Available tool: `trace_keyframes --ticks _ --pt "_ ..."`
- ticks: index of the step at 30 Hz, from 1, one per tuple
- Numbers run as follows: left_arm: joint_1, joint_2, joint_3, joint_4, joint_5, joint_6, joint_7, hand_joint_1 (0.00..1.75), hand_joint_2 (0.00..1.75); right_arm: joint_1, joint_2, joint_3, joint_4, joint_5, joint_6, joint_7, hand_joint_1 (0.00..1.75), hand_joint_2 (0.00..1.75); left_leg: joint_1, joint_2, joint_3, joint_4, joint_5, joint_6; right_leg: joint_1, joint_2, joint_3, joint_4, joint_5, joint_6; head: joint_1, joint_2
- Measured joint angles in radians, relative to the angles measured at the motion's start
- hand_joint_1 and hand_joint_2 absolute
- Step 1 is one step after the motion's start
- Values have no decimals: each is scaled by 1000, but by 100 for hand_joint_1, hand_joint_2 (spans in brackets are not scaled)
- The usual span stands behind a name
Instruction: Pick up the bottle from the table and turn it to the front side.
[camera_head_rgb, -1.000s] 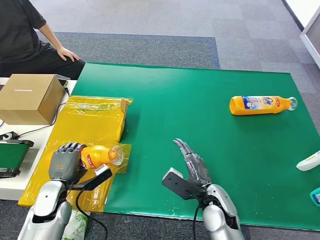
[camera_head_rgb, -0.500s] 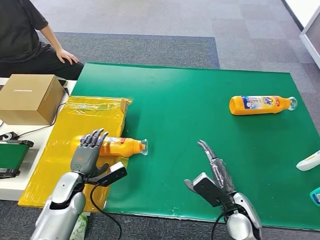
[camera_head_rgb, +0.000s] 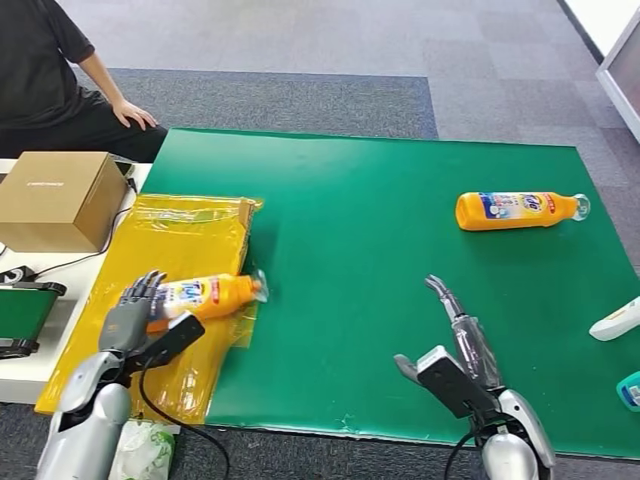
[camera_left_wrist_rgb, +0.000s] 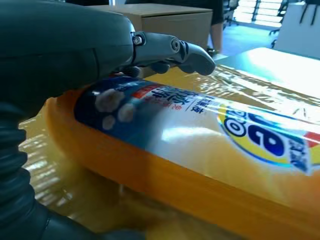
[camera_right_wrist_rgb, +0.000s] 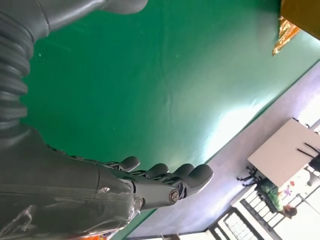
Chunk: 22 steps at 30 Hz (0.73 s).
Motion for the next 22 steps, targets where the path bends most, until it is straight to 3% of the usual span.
trace_keyframes --ticks 5,11,22 --pt "12 20 135 9 8 -104 -11 0 0 -24 -22 -3 7 -23 4 -11 0 175 -4 3 30 -5 -11 -1 -4 4 26 0 -11 -2 0 0" --pt "19 18 248 42 -29 -153 -9 0 0 -66 -44 1 44 -34 6 -26 0 175 -11 3 58 -12 -19 -1 -11 5 50 0 -23 -2 0 0" --pt "71 -5 320 77 -52 -146 -46 0 0 -99 -75 12 67 -37 0 -19 0 175 -18 -2 63 -14 -22 4 -17 -3 56 0 -32 3 1 0"
